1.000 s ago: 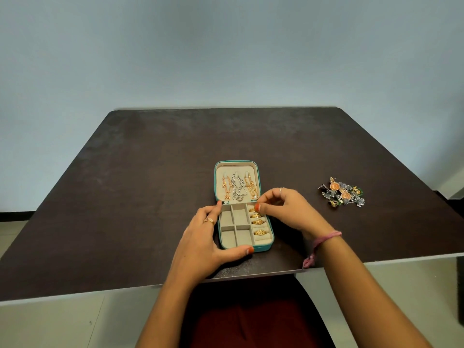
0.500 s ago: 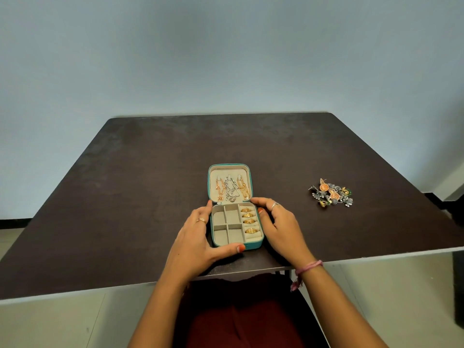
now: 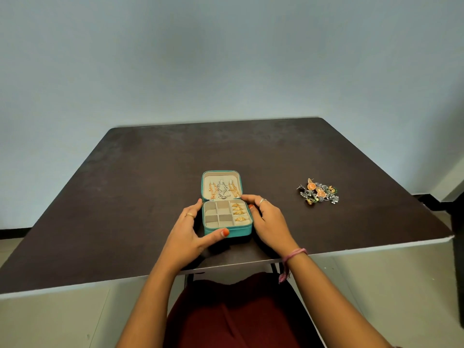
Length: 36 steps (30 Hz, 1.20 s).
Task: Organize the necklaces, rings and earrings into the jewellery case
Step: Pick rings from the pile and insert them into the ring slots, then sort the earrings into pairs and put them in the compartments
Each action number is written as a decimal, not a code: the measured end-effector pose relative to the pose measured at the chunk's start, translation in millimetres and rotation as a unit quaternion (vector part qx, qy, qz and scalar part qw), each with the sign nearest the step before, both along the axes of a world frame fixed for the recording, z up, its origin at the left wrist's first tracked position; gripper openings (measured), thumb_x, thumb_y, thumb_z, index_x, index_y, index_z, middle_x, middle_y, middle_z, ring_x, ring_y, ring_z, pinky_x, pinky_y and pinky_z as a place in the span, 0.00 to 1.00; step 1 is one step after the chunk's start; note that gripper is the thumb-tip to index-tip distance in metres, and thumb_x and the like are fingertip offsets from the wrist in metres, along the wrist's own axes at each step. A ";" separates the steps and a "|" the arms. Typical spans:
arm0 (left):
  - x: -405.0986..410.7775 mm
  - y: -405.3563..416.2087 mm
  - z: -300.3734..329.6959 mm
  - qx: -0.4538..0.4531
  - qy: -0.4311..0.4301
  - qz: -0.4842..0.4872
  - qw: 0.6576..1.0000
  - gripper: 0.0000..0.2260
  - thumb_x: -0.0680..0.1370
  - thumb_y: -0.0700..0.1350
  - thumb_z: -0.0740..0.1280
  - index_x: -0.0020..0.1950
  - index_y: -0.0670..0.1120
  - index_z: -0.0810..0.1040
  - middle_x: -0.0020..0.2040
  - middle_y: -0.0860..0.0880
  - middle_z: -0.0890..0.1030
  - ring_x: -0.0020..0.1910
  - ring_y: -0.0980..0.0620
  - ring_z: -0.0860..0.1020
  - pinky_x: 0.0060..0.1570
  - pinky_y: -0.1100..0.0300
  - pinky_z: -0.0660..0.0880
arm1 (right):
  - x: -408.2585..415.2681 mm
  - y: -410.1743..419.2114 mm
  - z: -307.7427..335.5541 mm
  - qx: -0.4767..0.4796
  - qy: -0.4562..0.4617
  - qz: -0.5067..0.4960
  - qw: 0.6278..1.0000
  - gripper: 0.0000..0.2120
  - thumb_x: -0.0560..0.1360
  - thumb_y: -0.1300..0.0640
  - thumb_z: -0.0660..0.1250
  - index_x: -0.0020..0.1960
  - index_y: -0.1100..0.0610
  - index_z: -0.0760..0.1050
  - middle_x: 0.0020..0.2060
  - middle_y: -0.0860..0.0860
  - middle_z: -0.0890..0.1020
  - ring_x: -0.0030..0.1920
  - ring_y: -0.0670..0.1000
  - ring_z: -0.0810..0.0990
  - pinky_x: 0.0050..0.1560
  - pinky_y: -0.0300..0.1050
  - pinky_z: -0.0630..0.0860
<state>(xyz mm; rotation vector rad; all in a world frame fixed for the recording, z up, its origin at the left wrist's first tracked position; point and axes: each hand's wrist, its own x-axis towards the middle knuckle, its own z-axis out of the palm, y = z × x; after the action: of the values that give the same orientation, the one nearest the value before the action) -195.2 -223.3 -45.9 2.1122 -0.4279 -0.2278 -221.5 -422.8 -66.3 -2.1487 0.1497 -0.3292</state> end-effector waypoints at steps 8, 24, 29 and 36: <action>5.1 2.7 5.5 -0.033 0.016 0.008 0.999 0.43 0.68 0.57 0.70 0.78 0.47 0.54 0.74 0.52 0.64 0.65 0.62 0.64 0.63 0.63 0.63 | 3.0 -3.5 9.5 0.037 0.012 0.025 0.999 0.15 0.81 0.63 0.55 0.64 0.53 0.73 0.59 0.48 0.78 0.55 0.41 0.76 0.50 0.28 0.73; 13.0 -92.0 55.3 -0.104 -0.136 0.043 0.984 0.24 0.76 0.51 0.68 0.71 0.48 0.69 0.63 0.54 0.70 0.59 0.60 0.71 0.59 0.63 0.68 | -21.2 -121.2 46.0 0.055 -0.061 -0.087 0.993 0.10 0.77 0.65 0.61 0.52 0.53 0.78 0.44 0.50 0.82 0.43 0.47 0.81 0.44 0.33 0.76; 12.8 -154.9 37.7 -0.112 -0.116 -0.021 0.987 0.18 0.76 0.44 0.69 0.66 0.44 0.75 0.60 0.48 0.74 0.58 0.53 0.76 0.61 0.60 0.71 | -26.5 -161.4 45.8 0.056 -0.057 -0.146 0.986 0.10 0.77 0.64 0.62 0.53 0.55 0.78 0.46 0.52 0.82 0.46 0.50 0.81 0.51 0.43 0.78; 22.9 -207.2 -2.2 -0.094 -0.004 -0.004 0.996 0.14 0.78 0.40 0.63 0.64 0.45 0.76 0.62 0.47 0.77 0.56 0.55 0.75 0.55 0.69 0.66 | -18.3 -186.3 33.1 0.017 -0.018 -0.166 0.986 0.08 0.76 0.61 0.64 0.51 0.52 0.79 0.46 0.52 0.83 0.48 0.50 0.81 0.53 0.47 0.78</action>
<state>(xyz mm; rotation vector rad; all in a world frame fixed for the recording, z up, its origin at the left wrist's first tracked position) -172.4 -430.4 -48.1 1.9288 -0.4453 -0.1760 -239.8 -609.1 -33.1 -2.0795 0.4933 -0.5527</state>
